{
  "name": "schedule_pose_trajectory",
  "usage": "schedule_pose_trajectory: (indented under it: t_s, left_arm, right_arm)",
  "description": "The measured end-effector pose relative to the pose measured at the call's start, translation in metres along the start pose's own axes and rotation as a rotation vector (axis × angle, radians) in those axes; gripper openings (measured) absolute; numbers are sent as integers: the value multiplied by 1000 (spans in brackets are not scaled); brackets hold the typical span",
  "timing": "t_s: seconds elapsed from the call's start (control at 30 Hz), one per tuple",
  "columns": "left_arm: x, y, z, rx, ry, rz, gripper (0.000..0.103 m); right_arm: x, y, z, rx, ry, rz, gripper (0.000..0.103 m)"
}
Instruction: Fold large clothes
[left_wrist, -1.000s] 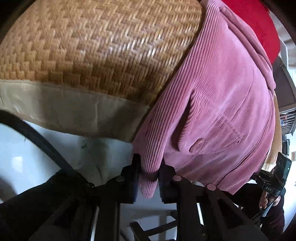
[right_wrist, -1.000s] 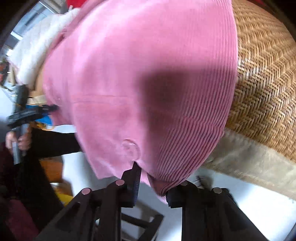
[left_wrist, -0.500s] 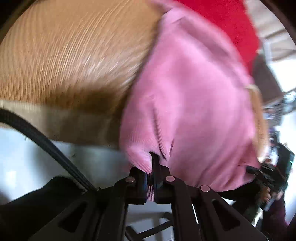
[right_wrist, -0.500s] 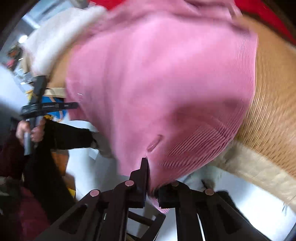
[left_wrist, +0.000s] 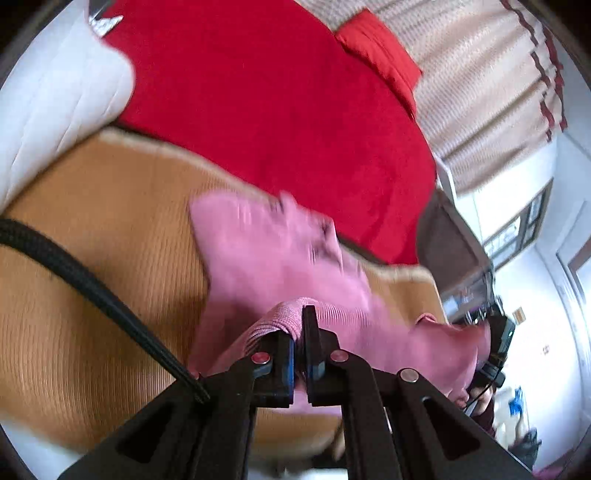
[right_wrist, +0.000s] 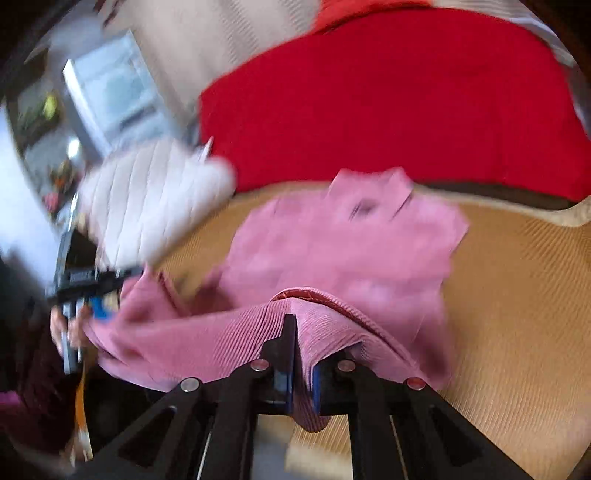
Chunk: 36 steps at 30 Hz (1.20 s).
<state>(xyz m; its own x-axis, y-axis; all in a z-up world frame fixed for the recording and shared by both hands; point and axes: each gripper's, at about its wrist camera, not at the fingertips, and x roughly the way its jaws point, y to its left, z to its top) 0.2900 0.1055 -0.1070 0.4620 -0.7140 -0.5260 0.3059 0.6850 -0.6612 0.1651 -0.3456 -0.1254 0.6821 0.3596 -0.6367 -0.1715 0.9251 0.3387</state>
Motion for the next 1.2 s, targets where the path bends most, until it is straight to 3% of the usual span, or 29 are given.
schedule_pose_trajectory:
  t_s: [0.1,0.17,0.3,0.37,0.43,0.53,0.6,0.63,0.67,0.7,0.73,0.77,0.83,0.9,1.0,1.03,1.1,1.2]
  left_arm:
    - [45,14,62,-30,-62,26,5]
    - [79,23,84,-55,-60,53,5]
    - [174,53,102,-88,1,175,5]
    - [198,65,104,-114,42,216,6]
    - [200,76,108,-153,42,195,6]
    - [191,78,113,-196,0,119,8]
    - [170,79,109,-218,-28,73,11]
    - [162,77,107,-225,-48,64,14]
    - [154,73,104,-231,-67,58,23]
    - [145,69,101,-231,-97,57,46]
    - [134,64,96,-221,-145,72,62]
    - [123,59,96,-207,-206,106,85]
    - [99,43,82,-164,-321,178,88]
    - [93,30,75,-129,-280,212,89]
    - [98,8,51,-60,-199,268,89]
    - [101,1,40,-43,-180,286,89]
    - [104,-8,25,4,-135,315,89]
    - [114,-9,12,74,-83,476,89]
  right_arm:
    - [22,-57,51,193,-93,-22,7]
    - [52,-93,77,299,-148,-12,7]
    - [130,-143,90,444,-92,-56,7]
    - [162,-164,84,509,-36,-79,8]
    - [175,-183,83,625,-15,-11,8]
    - [165,-201,83,737,-95,90,13]
    - [152,-206,83,783,-171,115,22]
    - [146,-206,83,797,-200,114,42]
    - [135,-206,83,813,-244,110,84]
    - [123,-204,82,825,-297,105,99]
    - [105,-200,78,833,-387,96,103]
    - [92,-194,76,825,-424,89,103]
    - [76,-176,81,750,-403,86,103]
    - [68,-143,84,625,-369,32,101]
    - [64,-91,77,426,-296,-79,84]
    - [63,-82,72,387,-267,-91,75]
    - [79,-57,66,296,-205,-97,68]
    - [95,-36,57,220,-133,-141,67]
